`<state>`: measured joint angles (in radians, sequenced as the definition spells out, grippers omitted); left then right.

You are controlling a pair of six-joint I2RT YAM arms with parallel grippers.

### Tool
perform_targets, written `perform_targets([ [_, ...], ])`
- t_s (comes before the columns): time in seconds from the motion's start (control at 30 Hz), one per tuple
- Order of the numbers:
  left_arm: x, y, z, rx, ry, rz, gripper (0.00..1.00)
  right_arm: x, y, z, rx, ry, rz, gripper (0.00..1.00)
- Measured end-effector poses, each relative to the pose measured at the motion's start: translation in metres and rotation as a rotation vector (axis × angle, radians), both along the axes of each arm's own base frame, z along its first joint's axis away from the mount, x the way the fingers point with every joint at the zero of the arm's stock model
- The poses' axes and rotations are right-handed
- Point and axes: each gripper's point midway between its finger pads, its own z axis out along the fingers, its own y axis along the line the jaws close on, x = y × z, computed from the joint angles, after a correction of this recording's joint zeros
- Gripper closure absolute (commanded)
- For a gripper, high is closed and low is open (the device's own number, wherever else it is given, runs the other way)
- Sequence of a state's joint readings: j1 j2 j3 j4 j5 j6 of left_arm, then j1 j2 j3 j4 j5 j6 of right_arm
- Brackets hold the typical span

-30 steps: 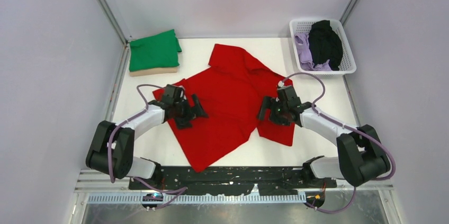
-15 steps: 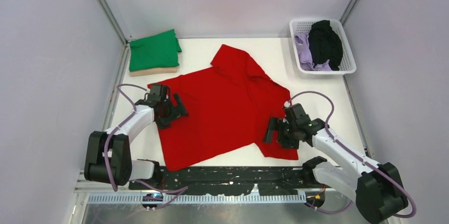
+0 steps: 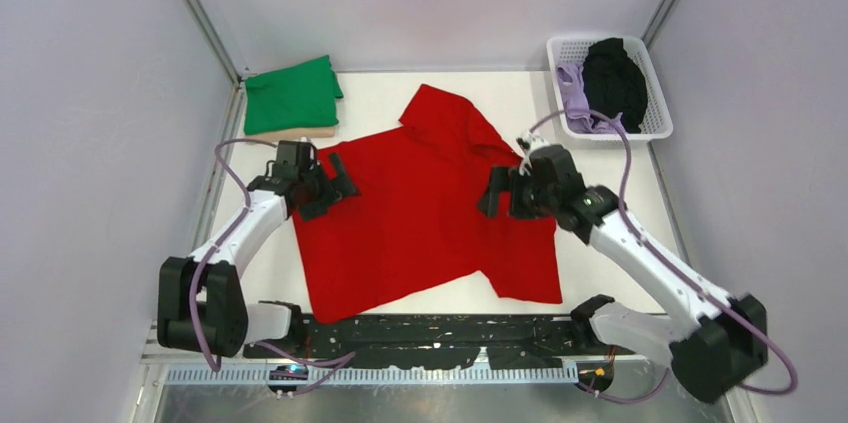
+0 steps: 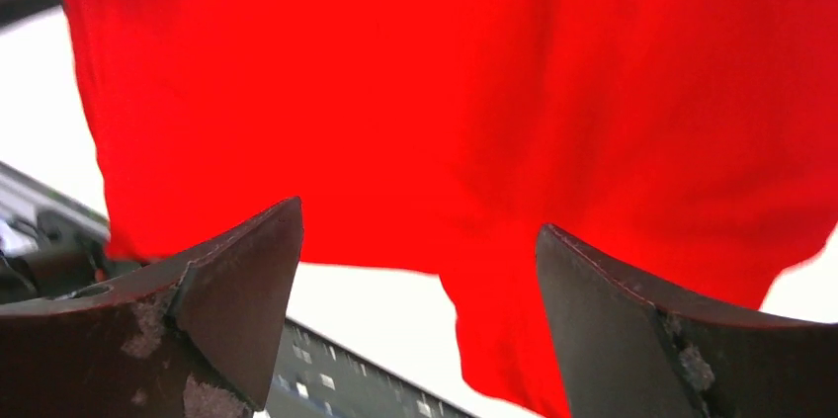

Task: Fold and stack the t-shirts
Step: Flatten out the tshirt

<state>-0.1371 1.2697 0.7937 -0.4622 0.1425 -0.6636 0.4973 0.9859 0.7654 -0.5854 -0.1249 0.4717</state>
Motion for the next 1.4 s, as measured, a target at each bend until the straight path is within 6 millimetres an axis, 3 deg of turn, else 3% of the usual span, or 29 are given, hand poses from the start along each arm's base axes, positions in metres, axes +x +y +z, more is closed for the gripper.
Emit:
perform_targets([
  [0.1,0.007,-0.007,-0.010,-0.024,0.021,-0.019,0.00,0.067,0.029,0.022,0.008,-0.070,0.010,0.05],
  [0.2,0.007,-0.010,-0.026,-0.035,0.072,-0.033,0.00,0.137,0.065,0.021,-0.004,-0.107,0.065,0.05],
  [0.33,0.005,-0.010,-0.051,-0.022,0.152,-0.046,0.00,0.223,0.112,-0.004,-0.044,-0.110,0.159,0.04],
  [0.47,0.013,-0.009,-0.053,-0.006,0.168,-0.043,0.00,0.272,0.134,-0.041,-0.085,-0.091,0.195,0.05],
  [0.53,0.016,-0.006,-0.053,0.011,0.170,-0.039,0.00,0.287,0.134,-0.067,-0.130,-0.053,0.191,0.04],
  [0.63,0.016,0.001,-0.056,0.043,0.184,-0.034,0.00,0.296,0.125,-0.088,-0.169,-0.007,0.170,0.04],
  [0.73,0.015,0.010,-0.058,0.059,0.199,-0.014,0.00,0.306,0.105,-0.093,-0.188,0.018,0.125,0.05],
  [0.97,0.018,0.030,-0.059,0.071,0.213,0.031,0.00,0.359,0.007,-0.079,-0.227,0.003,-0.088,0.04],
  [1.13,0.022,0.036,-0.057,0.087,0.211,0.044,0.00,0.380,-0.058,-0.070,-0.293,-0.026,-0.212,0.05],
  [1.23,0.022,0.036,-0.055,0.092,0.214,0.042,0.00,0.382,-0.062,-0.069,-0.319,-0.045,-0.186,0.05],
  [1.4,0.027,0.037,-0.046,0.095,0.189,0.033,0.00,0.370,-0.031,-0.063,-0.329,-0.090,-0.015,0.04],
])
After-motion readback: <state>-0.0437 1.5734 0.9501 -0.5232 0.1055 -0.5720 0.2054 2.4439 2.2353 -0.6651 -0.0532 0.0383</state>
